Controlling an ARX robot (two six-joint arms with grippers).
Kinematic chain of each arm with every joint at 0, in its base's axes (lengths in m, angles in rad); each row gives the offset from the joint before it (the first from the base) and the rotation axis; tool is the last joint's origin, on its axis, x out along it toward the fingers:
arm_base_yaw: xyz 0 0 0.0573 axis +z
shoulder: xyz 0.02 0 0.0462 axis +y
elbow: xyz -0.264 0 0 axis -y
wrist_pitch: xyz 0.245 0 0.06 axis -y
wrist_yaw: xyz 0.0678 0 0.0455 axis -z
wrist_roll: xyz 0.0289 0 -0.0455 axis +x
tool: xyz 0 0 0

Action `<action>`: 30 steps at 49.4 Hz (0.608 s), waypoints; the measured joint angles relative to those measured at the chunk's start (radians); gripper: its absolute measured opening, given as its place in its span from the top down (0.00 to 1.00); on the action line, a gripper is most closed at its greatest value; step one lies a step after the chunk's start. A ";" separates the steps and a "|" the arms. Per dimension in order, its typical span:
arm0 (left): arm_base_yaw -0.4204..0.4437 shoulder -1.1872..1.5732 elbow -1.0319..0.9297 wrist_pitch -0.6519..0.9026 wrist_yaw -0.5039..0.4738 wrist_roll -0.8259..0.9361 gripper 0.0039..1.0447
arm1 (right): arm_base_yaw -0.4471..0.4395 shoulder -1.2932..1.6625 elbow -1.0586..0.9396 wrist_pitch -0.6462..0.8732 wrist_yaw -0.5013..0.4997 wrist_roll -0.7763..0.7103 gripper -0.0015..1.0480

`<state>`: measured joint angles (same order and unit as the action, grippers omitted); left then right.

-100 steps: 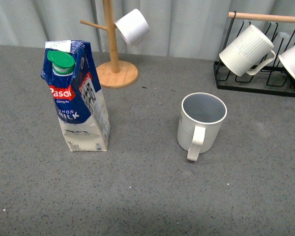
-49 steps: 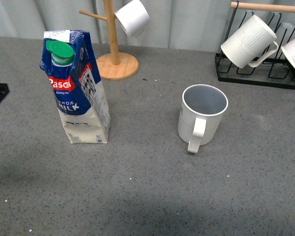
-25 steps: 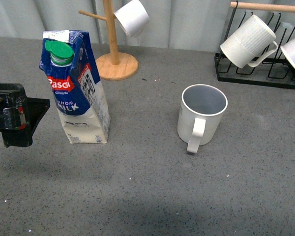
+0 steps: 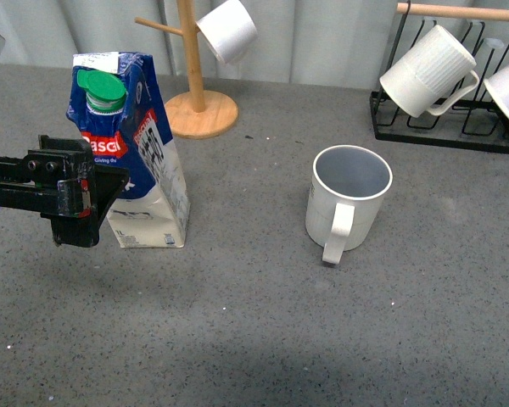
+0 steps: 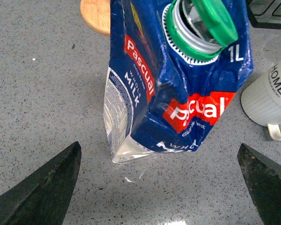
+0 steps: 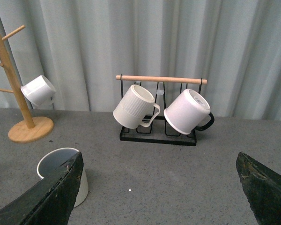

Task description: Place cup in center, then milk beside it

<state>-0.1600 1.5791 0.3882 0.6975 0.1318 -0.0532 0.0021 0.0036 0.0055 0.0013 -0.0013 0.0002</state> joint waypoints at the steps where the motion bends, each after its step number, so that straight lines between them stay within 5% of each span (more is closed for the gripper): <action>1: -0.001 0.004 0.003 -0.001 0.000 0.000 0.06 | 0.000 0.000 0.000 0.000 0.000 0.000 0.09; 30: -0.037 0.110 0.133 -0.016 -0.036 -0.010 0.06 | 0.000 0.000 0.000 0.000 0.000 0.000 0.09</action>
<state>-0.1967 1.6894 0.5209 0.6811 0.0956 -0.0635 0.0021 0.0036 0.0055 0.0013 -0.0013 0.0002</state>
